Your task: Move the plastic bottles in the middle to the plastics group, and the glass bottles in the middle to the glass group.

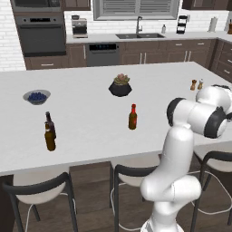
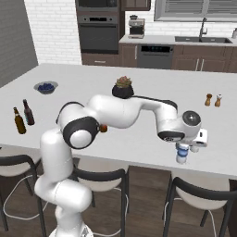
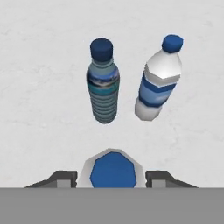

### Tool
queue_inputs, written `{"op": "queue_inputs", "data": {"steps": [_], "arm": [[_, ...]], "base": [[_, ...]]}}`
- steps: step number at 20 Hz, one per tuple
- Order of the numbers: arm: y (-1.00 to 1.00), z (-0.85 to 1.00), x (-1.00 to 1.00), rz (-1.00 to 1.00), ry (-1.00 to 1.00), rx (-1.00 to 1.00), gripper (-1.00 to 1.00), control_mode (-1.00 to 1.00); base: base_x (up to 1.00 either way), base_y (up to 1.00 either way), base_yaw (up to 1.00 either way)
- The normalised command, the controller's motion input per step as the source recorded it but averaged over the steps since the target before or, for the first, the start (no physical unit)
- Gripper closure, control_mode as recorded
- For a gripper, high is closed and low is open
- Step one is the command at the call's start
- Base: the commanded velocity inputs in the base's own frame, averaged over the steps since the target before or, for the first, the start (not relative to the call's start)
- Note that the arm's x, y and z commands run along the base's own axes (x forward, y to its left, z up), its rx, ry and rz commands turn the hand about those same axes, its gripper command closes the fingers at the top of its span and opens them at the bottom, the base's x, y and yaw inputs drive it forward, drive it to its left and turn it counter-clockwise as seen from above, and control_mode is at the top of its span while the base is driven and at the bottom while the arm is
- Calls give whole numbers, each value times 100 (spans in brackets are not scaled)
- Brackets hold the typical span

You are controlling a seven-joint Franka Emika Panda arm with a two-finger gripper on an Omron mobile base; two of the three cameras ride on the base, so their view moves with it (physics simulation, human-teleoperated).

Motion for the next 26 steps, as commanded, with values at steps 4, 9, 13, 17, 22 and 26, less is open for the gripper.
{"op": "queue_inputs", "data": {"steps": [4,9,13,17,22,26], "arm": [[-34,0,-11,1,0,-2,100,-100],[-1,0,29,7,0,0,100,-100],[0,0,24,3,0,0,100,-100],[0,-12,33,1,0,0,100,-100],[0,-23,19,0,-1,-1,100,-100],[0,-27,3,0,-4,-2,100,-100]], "base": [[0,0,0],[0,0,0],[0,0,0],[0,0,0],[0,0,0],[0,0,0]]}}
